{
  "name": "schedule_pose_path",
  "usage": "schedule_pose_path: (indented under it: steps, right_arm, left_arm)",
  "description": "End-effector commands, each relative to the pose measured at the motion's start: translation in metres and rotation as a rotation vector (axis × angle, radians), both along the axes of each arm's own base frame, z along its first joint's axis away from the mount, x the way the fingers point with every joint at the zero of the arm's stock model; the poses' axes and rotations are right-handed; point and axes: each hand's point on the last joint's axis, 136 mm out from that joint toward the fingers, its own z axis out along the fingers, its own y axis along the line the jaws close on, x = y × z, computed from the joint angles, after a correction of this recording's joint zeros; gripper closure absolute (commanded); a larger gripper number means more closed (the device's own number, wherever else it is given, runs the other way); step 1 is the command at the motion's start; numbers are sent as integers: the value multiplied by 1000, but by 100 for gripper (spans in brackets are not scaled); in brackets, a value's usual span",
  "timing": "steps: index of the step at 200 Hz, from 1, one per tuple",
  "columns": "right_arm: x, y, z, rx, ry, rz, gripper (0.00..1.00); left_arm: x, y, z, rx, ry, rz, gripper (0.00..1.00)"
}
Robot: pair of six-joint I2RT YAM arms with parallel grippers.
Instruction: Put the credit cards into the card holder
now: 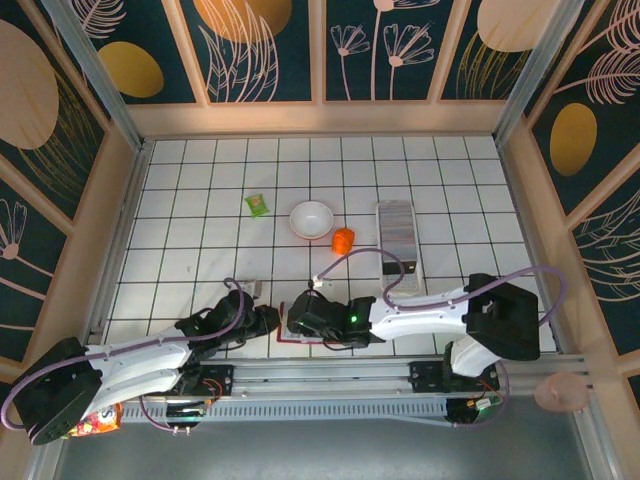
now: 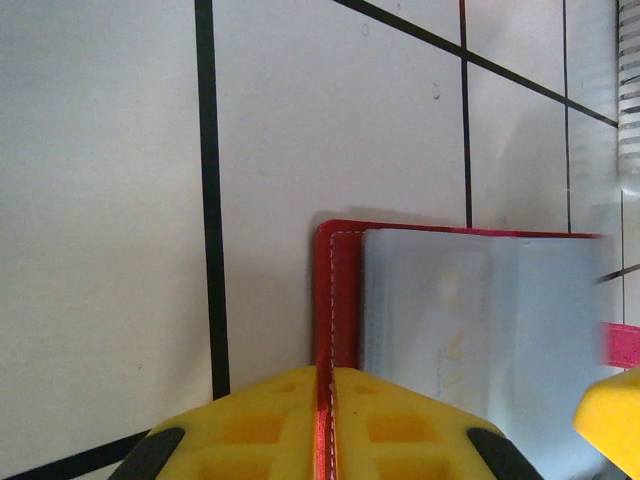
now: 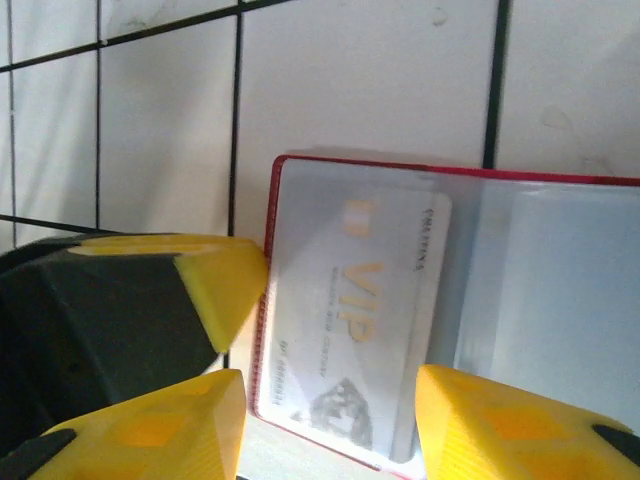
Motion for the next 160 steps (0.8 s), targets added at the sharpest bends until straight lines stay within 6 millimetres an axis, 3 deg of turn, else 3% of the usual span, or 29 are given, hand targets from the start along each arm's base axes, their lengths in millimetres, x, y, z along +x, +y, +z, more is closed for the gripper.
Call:
schedule_pose_path:
  steps: [1,31,92,125,160]
  right_arm:
    - [-2,-33,-9,-119,-4,-82,50]
    - [-12,-48,-25,-162,36,-108,49]
    - [-17,-63,-33,-259,30,-156,49]
    - [-18,-62,-39,-284,35,-159,45]
    - [-14,-40,-37,-183,32,-143,43]
  left_arm:
    - [-7,0,-5,-8,27,-20,87]
    - [-6,-1,-4,-11,23,-19,86]
    - [-7,-1,-4,-10,26,-24,83]
    - [-8,-1,-4,-15,28,-22,83]
    - [-8,-1,-4,-18,29,-23,83]
